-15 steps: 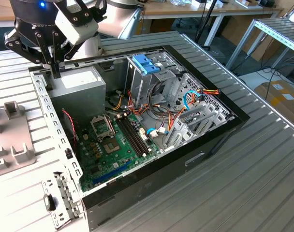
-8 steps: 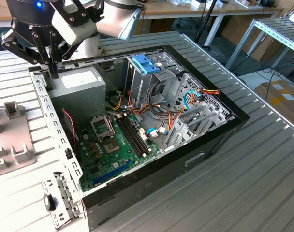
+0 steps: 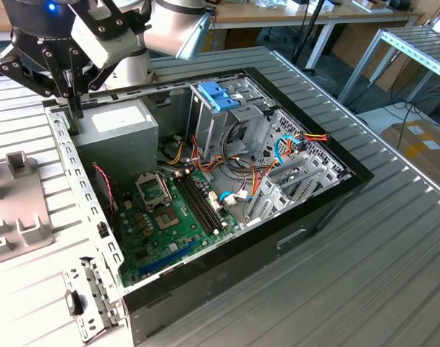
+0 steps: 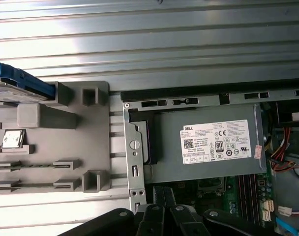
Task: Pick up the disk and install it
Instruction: 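Reach for the disk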
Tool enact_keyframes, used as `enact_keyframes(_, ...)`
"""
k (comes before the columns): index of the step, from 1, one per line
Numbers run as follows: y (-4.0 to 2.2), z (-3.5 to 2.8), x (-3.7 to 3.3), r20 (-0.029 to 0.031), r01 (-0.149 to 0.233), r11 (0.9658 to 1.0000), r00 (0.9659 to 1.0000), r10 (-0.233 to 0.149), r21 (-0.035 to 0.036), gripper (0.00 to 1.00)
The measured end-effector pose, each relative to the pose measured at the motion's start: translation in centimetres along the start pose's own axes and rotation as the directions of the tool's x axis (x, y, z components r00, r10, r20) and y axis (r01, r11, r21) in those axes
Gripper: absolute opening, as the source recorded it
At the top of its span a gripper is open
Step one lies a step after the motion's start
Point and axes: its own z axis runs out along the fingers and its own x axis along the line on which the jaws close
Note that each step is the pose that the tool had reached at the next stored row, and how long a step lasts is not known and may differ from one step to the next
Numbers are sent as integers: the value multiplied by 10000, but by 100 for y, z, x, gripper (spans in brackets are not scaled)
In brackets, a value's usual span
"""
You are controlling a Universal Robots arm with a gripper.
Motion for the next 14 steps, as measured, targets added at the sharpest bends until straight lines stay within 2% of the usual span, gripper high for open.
enact_keyframes(14,-7,-2,90,0,1,10000,10000,-1,-1,11)
